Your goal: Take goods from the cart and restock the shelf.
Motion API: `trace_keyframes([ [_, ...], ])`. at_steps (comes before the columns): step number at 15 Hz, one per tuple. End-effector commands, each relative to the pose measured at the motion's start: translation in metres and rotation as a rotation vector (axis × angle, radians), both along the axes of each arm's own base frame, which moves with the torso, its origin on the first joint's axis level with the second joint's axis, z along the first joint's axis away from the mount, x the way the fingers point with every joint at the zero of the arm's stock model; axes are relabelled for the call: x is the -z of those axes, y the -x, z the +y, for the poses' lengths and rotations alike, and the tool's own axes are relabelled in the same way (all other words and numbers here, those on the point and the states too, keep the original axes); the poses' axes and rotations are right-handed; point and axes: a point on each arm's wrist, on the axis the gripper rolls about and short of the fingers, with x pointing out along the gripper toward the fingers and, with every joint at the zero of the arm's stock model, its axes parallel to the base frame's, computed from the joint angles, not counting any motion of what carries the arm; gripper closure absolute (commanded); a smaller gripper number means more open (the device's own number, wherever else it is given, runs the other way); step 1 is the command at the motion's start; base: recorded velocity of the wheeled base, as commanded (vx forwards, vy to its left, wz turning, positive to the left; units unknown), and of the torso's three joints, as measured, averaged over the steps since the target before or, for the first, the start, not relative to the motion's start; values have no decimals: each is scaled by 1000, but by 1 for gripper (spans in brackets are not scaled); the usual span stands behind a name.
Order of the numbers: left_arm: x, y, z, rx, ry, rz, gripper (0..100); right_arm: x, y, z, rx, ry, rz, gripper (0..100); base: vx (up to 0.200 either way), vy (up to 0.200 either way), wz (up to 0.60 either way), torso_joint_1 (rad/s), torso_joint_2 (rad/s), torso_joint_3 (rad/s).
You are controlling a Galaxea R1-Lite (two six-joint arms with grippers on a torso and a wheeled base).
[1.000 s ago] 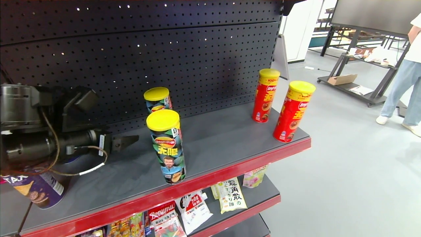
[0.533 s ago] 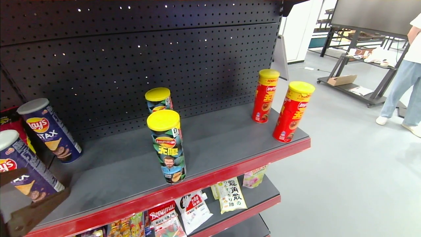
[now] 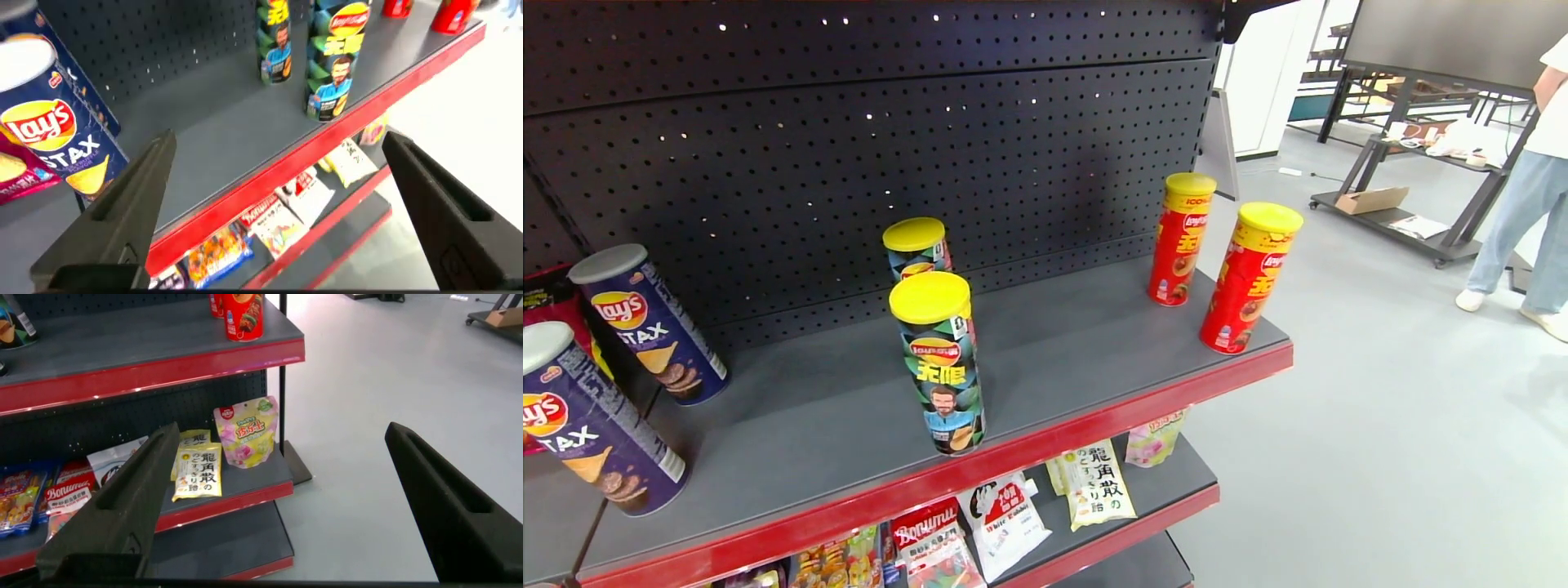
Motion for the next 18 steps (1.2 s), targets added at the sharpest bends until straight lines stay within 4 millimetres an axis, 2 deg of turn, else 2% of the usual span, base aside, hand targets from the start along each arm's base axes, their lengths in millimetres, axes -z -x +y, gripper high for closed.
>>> trace_keyframes([
  [1,15,14,-1,7,0,-55,0,0,0,0,-2,0,-1,0,0,0,0,0,0,0],
  [4,23,17,-1,3,0,-60,0,0,0,0,-2,-1,-1,0,0,0,0,0,0,0],
  [14,24,16,-1,6,-2,-57,0,0,0,0,-2,0,-1,0,0,0,600,5,0,2],
  [16,24,17,-1,6,-2,-59,0,0,0,0,0,-1,-1,0,0,0,0,0,0,0],
  [18,36,20,0,0,-3,-70,0,0,0,0,0,-1,-1,0,0,0,0,0,0,0],
])
